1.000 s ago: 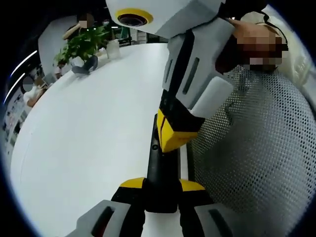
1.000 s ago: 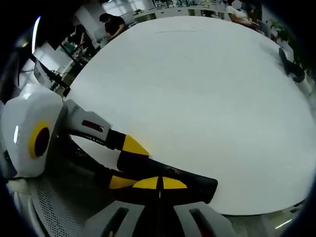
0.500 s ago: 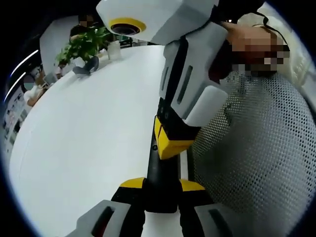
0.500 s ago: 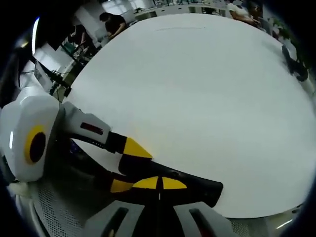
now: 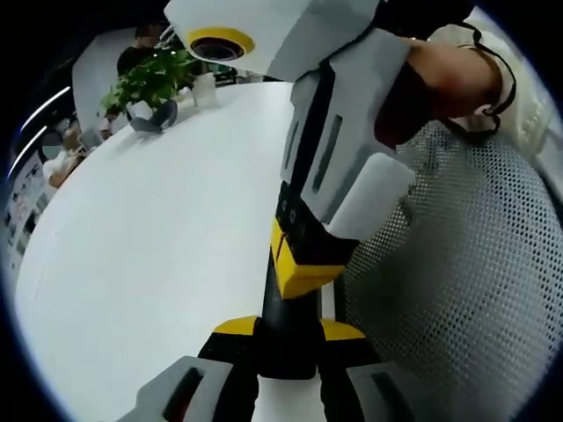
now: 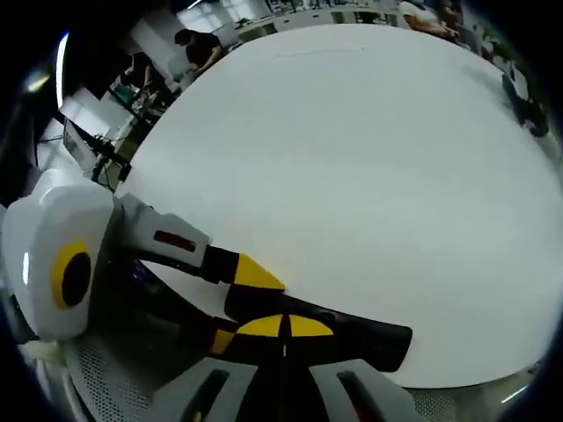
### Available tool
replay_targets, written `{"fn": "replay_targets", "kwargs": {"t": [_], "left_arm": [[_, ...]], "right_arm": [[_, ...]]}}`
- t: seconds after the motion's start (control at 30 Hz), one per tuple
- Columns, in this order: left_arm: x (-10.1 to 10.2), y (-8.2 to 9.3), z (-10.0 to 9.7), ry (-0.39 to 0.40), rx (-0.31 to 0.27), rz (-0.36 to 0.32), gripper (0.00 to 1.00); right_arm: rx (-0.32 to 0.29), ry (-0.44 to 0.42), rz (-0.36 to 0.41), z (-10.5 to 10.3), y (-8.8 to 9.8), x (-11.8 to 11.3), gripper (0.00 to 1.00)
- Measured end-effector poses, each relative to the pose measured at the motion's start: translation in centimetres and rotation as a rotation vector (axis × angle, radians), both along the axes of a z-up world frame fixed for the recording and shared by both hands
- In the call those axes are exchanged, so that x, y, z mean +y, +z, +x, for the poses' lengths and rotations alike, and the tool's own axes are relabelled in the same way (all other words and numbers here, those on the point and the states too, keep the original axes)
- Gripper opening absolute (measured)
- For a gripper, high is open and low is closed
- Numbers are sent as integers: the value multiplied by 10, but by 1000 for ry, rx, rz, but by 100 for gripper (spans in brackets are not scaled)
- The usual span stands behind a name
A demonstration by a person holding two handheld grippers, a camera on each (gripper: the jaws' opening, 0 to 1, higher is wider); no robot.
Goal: Press the specified remote control buttons in sequence, fully releasing each button before pressing the next.
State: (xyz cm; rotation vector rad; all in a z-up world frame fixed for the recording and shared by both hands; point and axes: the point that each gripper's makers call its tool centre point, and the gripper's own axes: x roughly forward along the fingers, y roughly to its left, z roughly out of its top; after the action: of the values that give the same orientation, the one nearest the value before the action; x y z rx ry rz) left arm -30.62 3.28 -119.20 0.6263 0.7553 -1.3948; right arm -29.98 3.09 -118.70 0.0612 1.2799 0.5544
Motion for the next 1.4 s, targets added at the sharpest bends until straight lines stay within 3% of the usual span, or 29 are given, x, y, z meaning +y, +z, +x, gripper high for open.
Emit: {"fn": "replay_targets", "kwargs": {"t": [0.47, 0.7, 0.73, 0.83, 0.93, 1.13, 1.23, 1.4], "left_arm": [[-1, 0, 0, 8, -8, 11, 23], [0, 0, 0, 8, -35, 4, 23], [0, 0, 0, 11, -34, -1, 23], [-1, 0, 0, 8, -36, -3, 23], [-1, 0, 1, 11, -37, -16, 23], [0, 0, 10, 54, -62, -22, 22], [3, 2, 19, 44, -86, -20, 22], [7, 2, 38, 27, -127, -1, 22]], "right_arm": [[-25, -2, -15, 0, 1, -1, 0], [-28, -38, 40, 1, 4, -2, 0], [-44, -46, 83, 2, 9, 2, 0], [-150, -90, 152, 16, 28, 2, 0], [-307, -106, 189, 34, 52, -1, 0], [-510, -120, 239, 52, 96, -8, 0], [-566, -113, 251, 56, 112, -11, 0], [-713, -160, 309, 68, 152, -21, 23]]}}
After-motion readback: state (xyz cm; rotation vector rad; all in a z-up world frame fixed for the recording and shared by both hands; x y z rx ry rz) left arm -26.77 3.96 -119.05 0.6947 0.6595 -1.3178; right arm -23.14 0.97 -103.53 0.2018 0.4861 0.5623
